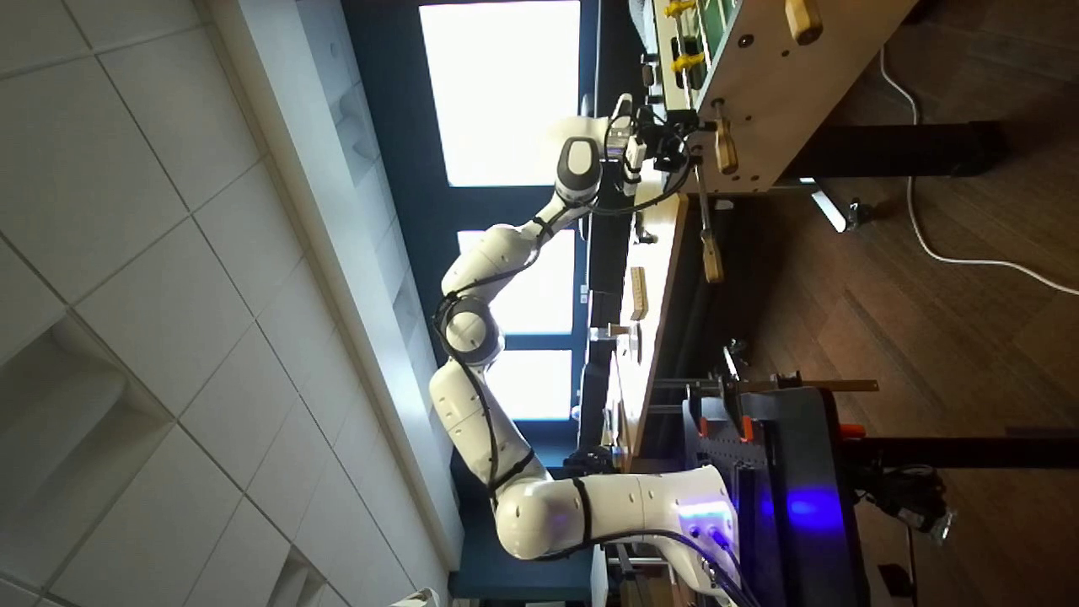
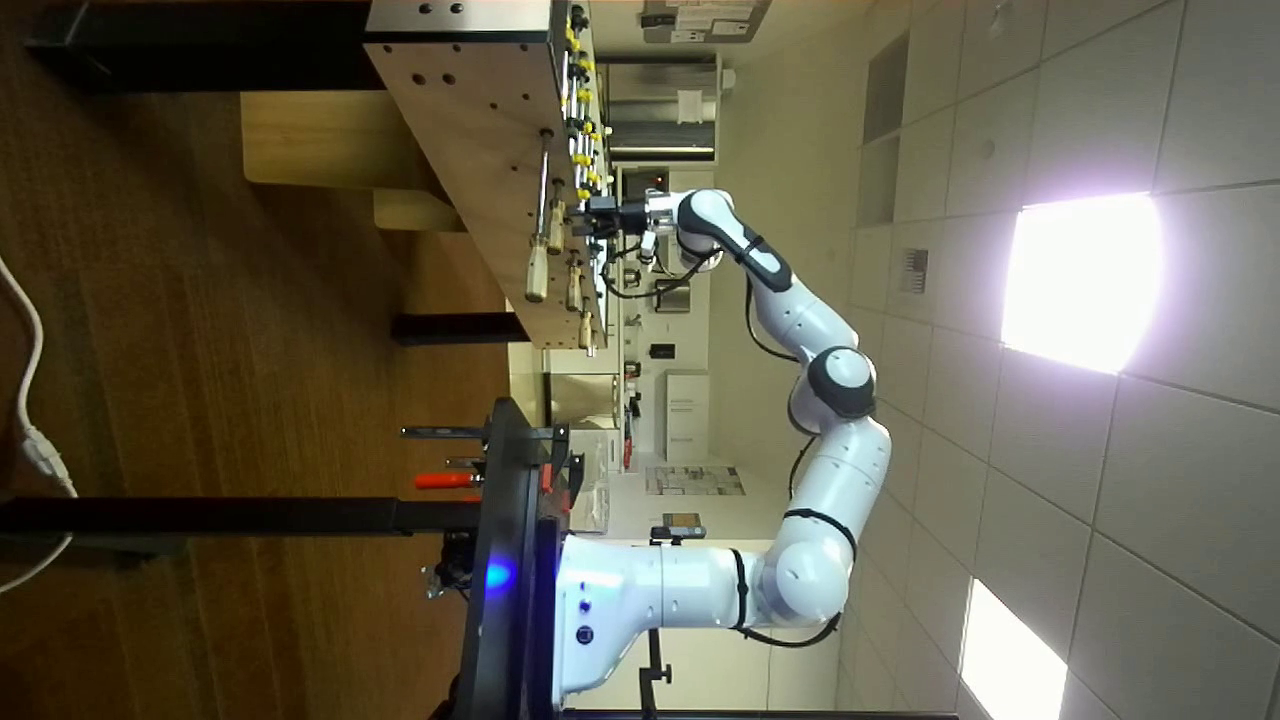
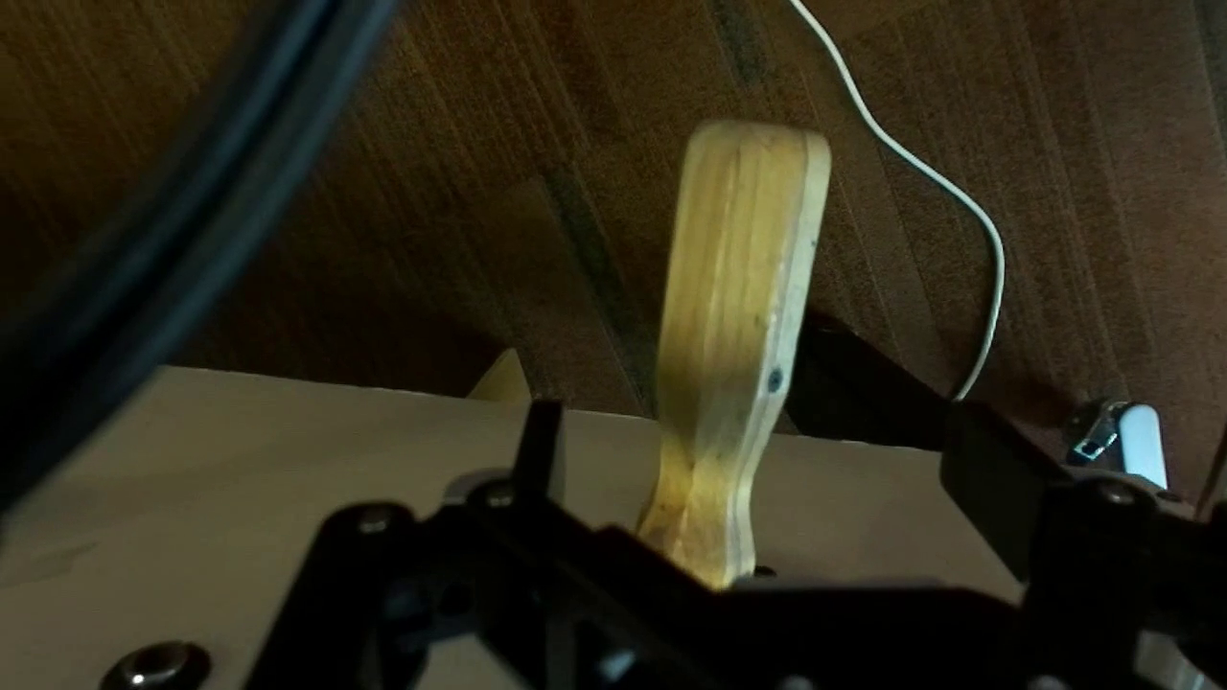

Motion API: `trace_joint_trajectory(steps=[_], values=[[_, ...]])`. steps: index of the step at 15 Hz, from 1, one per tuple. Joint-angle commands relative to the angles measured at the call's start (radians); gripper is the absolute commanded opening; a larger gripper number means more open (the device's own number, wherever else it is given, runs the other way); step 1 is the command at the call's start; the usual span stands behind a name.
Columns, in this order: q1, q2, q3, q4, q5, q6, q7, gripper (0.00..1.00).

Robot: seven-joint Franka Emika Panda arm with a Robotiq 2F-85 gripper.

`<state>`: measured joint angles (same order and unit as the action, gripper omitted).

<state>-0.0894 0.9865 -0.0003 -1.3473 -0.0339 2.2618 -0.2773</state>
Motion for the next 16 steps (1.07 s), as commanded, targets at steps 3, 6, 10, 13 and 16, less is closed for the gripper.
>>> trace_joint_trajectory(steps=[3, 6, 10, 13, 16], values=[[0.002, 0.038, -0.013, 0.070, -0.018, -0.021, 0.033, 1.00], [0.001, 0.062, -0.012, 0.084, -0.015, -0.024, 0.033, 1.00], [-0.001, 0.078, -0.008, 0.086, -0.012, -0.026, 0.028, 0.66], [0.000, 0.067, -0.005, 0.066, -0.009, -0.018, 0.031, 0.43], [0.000, 0.037, 0.003, 0.019, 0.001, 0.003, 0.042, 0.20]])
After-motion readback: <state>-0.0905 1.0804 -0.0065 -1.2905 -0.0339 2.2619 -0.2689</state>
